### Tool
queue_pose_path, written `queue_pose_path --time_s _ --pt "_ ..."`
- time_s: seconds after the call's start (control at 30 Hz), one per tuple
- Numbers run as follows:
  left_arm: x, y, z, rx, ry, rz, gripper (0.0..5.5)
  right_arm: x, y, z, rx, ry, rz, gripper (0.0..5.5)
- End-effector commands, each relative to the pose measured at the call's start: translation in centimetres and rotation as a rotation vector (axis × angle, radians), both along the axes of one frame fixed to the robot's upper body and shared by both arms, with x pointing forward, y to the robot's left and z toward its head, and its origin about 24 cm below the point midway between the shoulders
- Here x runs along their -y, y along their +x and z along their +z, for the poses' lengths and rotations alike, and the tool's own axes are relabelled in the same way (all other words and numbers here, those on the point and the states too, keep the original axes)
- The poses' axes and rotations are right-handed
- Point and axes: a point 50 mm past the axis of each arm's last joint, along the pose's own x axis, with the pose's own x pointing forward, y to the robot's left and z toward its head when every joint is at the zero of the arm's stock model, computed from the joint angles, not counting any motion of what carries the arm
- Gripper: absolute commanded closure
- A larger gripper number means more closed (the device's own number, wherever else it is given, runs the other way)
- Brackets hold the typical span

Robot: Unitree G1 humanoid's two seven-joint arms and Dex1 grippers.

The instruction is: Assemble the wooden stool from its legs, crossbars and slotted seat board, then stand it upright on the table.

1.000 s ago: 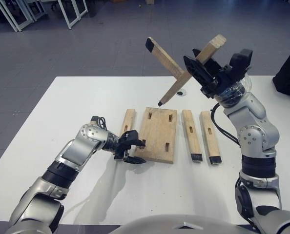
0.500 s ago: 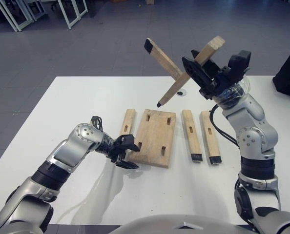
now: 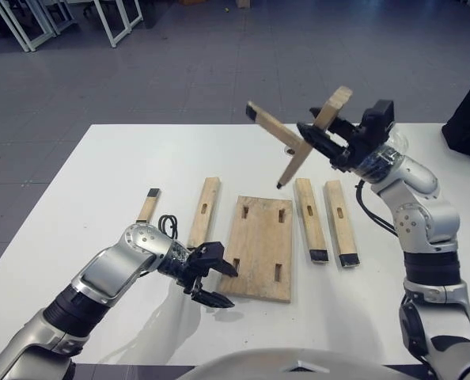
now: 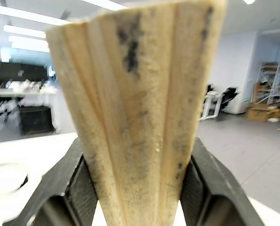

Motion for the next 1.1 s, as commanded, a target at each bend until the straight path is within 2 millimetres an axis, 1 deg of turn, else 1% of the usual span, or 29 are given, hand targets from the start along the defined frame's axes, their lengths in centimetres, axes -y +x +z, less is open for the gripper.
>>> queue_pose_path --time_s 0.03,0.13,0.27,0.33,0.4,0.47,0.63,0.77,0.87,0.97,1.1 --pt "-1.0 -0.6 -1.8 -0.038 0.099 0.036 1.81 0.3 0.3 -0.8 -0.019 -0.01 0.067 3.48" --pt "-0.6 -0.3 -1.7 -0.021 0.085 0.033 1.81 0.0 0.2 -1.9 -0.021 -0.025 0.106 3.48" --pt "-0.8 0.0 -1.9 -0.007 0.097 0.043 1.81 0.0 0.0 -3.3 -0.016 -0.114 0.181 3.48" --pt "-0.8 0.2 -2.0 0.001 0.099 0.05 1.81 0.2 -0.2 -3.6 -0.027 -0.14 0.228 3.48" --pt "-0.8 0.2 -2.1 0.011 0.106 0.047 1.81 0.3 -0.4 -3.3 -0.051 -0.127 0.289 3.48" --pt "-0.9 0.2 -2.4 0.025 0.127 0.048 1.81 0.5 -0.4 -3.4 -0.074 -0.145 0.324 3.48" --pt "-0.7 0.3 -2.7 0.028 0.131 0.057 1.81 0.7 0.0 -3.6 -0.118 -0.147 0.356 3.48" --pt "-0.5 0.4 -2.8 0.026 0.131 0.06 1.81 0.3 0.9 -4.0 -0.192 -0.117 0.349 3.48" --pt "-0.3 0.3 -2.8 0.025 0.126 0.052 1.81 0.1 1.1 -4.2 -0.262 -0.083 0.366 3.48" --pt "-0.2 0.2 -2.8 0.022 0.126 0.05 1.81 0.2 0.7 -4.8 -0.313 -0.093 0.413 3.49" --pt "-0.2 0.0 -2.9 0.02 0.124 0.051 1.81 0.2 0.5 -6.4 -0.339 -0.166 0.405 3.49"
